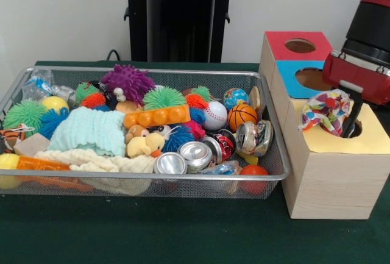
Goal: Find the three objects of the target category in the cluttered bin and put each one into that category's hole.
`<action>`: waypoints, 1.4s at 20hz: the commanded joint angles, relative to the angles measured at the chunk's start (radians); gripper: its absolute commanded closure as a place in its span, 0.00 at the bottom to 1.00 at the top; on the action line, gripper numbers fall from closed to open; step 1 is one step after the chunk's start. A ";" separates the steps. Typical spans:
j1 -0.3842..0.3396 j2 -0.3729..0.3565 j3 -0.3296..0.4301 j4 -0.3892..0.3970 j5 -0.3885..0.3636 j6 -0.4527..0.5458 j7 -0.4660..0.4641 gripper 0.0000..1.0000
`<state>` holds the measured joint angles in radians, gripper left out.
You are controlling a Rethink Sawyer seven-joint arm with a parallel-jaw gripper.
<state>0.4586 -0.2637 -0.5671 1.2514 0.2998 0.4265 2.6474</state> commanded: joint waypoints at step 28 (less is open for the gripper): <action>-0.058 -0.039 0.138 0.085 -0.015 -0.039 0.062 0.00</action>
<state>0.4559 -0.2811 -0.5538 1.2736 0.2996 0.4309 2.6474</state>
